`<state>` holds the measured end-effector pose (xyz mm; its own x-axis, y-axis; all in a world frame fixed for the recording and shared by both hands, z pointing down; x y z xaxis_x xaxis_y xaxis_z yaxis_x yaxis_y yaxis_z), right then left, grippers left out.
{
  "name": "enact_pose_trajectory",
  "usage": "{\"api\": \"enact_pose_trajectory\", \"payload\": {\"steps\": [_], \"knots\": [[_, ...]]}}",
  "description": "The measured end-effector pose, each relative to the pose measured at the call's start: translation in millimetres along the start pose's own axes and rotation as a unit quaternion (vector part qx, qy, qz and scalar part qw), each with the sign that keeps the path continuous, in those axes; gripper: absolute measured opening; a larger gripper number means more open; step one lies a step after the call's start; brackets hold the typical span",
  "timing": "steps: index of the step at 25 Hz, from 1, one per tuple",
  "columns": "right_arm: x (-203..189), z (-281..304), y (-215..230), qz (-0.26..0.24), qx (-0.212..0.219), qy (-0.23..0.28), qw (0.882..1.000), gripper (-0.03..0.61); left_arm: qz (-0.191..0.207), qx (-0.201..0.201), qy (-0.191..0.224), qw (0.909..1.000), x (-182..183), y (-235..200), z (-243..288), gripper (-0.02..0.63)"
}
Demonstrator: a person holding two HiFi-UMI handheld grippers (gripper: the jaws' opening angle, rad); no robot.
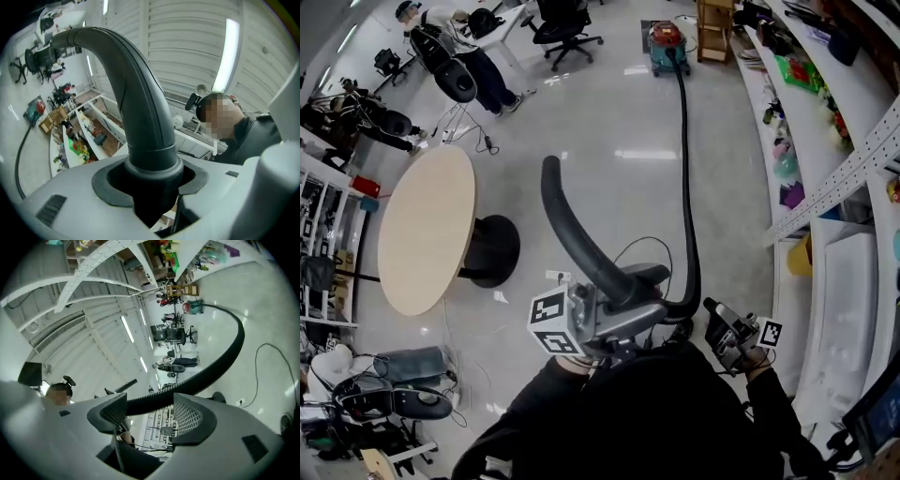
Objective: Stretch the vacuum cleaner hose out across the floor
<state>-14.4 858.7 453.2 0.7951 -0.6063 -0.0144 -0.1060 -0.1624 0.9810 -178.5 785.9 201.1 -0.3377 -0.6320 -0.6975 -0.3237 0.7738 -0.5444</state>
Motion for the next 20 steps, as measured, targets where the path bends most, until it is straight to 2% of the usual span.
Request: {"api": "enact_pose_trajectory", "payload": {"steps": [2,4,7,10,14,17,20], "knots": [[-26,19,-8,-0.006,0.020,-0.024,0.999,0.298,0.041,0.023,0.007,0.9989,4,10,-17,0.235],[-57,46,-14,-0.028,0.036,-0.066,0.997,0.298,0.064,0.044,0.016,0.9969,7,15,-40,0.235],[-100,90,-25,-0.021,0.065,-0.085,0.994,0.299,0.063,0.074,0.052,0.9939,6,15,-84,0.235],[-144,122,-19,0.011,0.056,-0.084,0.995,0.314,0.062,0.114,0.106,0.9859,8,21,-140,0.233],[-225,163,-22,0.031,0.064,-0.124,0.990,0.314,0.059,0.157,0.152,0.9740,15,39,-217,0.233],[-250,197,-26,0.032,0.062,-0.119,0.990,0.316,0.066,0.174,0.175,0.9668,26,54,-253,0.233],[-269,217,-32,0.032,0.065,-0.135,0.988,0.316,0.081,0.183,0.191,0.9610,32,65,-261,0.233]]}}
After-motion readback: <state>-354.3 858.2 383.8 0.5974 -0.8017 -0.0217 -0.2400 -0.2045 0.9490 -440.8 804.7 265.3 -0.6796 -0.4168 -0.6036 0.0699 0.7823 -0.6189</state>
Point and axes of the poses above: the fingertips, and each gripper's own axes: z forward along the fingers, y to its right, x out of its top, the point moved 4 cm from there along -z, backward along the fingers, and after that the axes turned 6 degrees about -x, right-handed, at the moved point
